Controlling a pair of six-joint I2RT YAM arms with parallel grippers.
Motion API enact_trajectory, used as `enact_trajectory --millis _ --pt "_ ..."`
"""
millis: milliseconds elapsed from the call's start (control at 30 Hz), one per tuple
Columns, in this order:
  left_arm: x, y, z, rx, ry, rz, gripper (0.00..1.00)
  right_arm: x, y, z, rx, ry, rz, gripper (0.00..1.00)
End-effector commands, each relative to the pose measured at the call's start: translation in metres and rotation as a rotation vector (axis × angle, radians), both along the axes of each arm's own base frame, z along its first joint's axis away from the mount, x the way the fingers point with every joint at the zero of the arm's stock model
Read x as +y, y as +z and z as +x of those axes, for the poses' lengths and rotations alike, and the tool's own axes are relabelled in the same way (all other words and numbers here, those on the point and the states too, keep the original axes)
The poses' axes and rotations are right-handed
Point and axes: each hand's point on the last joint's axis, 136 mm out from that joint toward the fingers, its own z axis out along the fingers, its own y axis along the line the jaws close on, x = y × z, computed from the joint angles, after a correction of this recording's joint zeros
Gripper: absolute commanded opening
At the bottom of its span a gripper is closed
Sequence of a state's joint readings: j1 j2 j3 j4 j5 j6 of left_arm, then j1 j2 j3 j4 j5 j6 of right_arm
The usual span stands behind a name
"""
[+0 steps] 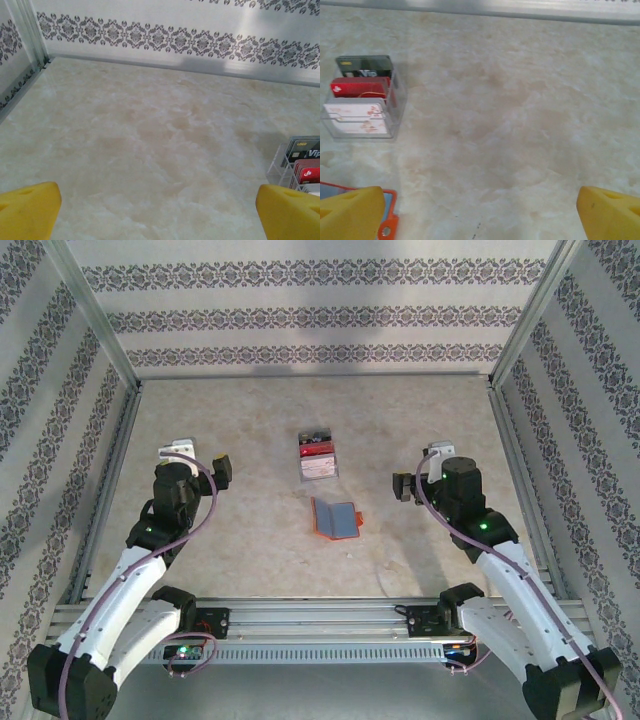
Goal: Take the credit cards out of the card holder
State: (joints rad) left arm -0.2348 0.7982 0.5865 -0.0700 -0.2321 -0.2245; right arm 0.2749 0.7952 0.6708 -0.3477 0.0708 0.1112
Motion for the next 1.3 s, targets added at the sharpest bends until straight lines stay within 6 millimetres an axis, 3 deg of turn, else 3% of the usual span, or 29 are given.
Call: enact_trajectory --millis 0,333,600,967,1267 --pt "0.008 -0.009 0.0 0.022 0.033 -0.025 1.0 -0.014 0.001 0.006 -0.035 -0.075 0.023 0.98" --pt "0.033 -0.026 0.014 0.047 0.093 -0.021 1.0 -0.059 -0.022 0.026 -0.047 -0.251 0.018 0.98" --pt "0.046 -0.048 0.025 0.075 0.127 -0.021 1.0 -0.075 -0.041 0.052 -0.084 -0.3 -0.03 0.98" --pt "0.066 -0.089 0.033 0.173 0.161 0.02 1.0 -0.072 -0.065 0.084 -0.163 -0.247 -0.073 0.98" --pt "0.078 -0.105 0.037 0.189 0.193 0.031 1.0 -0.061 -0.069 0.097 -0.277 -0.175 -0.07 0.98"
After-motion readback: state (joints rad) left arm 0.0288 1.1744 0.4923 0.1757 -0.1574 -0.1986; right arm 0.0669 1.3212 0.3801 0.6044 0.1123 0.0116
